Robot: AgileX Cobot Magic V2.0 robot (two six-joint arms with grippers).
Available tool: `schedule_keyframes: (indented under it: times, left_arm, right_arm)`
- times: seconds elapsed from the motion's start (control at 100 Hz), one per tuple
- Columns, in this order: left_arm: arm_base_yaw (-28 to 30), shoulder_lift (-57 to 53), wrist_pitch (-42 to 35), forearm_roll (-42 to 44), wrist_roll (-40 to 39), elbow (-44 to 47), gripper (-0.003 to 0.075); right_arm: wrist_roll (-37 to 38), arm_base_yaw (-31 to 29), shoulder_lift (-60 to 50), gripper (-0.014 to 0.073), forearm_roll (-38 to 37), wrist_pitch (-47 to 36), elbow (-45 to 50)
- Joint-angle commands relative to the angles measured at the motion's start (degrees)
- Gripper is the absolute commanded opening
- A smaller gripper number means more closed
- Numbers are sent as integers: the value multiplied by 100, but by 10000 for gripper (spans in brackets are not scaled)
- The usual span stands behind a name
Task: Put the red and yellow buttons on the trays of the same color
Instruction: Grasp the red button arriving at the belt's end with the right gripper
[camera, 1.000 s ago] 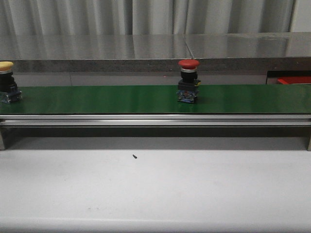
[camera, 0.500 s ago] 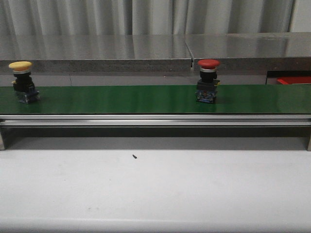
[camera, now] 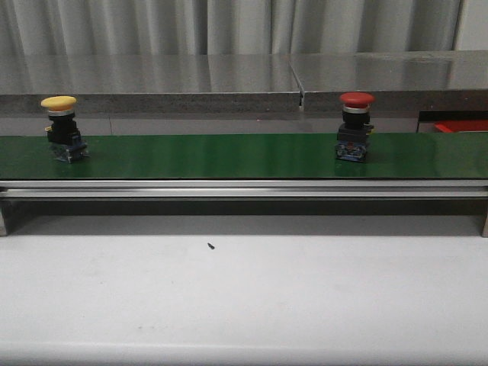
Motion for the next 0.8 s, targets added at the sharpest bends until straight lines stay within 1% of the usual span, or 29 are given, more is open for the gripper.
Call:
schedule_keyframes:
  times: [0.0, 0.02, 0.03, 0.04, 0.07, 0.09, 0.1, 0.11, 0.12, 0.13, 0.16, 0.18, 0.19, 0.28, 0.41, 0.6, 0.79]
  left_arm:
    - [-53, -38, -359, -143, -1, -158, -19]
    - [-53, -38, -359, -143, -1, -158, -19]
    - [-53, -38, -359, -143, -1, -158, -19]
    - [-53, -38, -359, -143, -1, -158, -19]
    - [-53, -38, -359, -143, -1, -158, -19]
    - [-53, -38, -359, -143, -1, -158, -19]
    - [-53, -38, -359, -143, -1, -158, -19]
    - [-53, -38, -359, -143, -1, -158, -19]
    - [-53, -38, -359, -143, -1, -158, -19]
    - [-53, -38, -359, -143, -1, -158, -19]
    - [-53, -24, -359, -143, -1, -158, -19]
    - [-53, -24, -359, -143, -1, -158, -19]
    - [-53, -24, -359, -143, -1, -158, -19]
    - [-53, -24, -359, -143, -1, -158, -19]
    - [-53, -24, -359, -143, -1, -158, -19]
    - [-53, -24, -359, -143, -1, -158, -19]
    - [-53, -24, -359, -143, -1, -158, -19]
  right_arm:
    - [-47, -10, -47, 104, 142, -65, -133]
    - [-47, -10, -47, 139, 159, -4, -133]
    - [-47, -10, -47, 176, 167, 34, -133]
    - [-47, -10, -47, 195, 187, 51, -133]
    - [-47, -10, -47, 304, 223, 101, -133]
    - [-47, -10, -47, 351, 258, 128, -133]
    - [-47, -10, -47, 398, 270, 141, -133]
    - [-47, -10, -47, 421, 295, 141, -133]
    - [-47, -10, -47, 469, 308, 146, -133]
    - [-47, -10, -47, 492, 329, 146, -133]
    - [-47, -10, -47, 601, 361, 139, -133]
    - [-47, -10, -47, 639, 372, 126, -133]
    - [-47, -10, -41, 673, 372, 108, -133]
    - [-47, -10, 24, 631, 372, -31, -133]
    - [-47, -10, 423, 631, 386, -263, -145]
    - [-83, 42, 1594, 631, 392, -333, -540]
    - [-217, 330, 2843, 631, 396, -356, -1353]
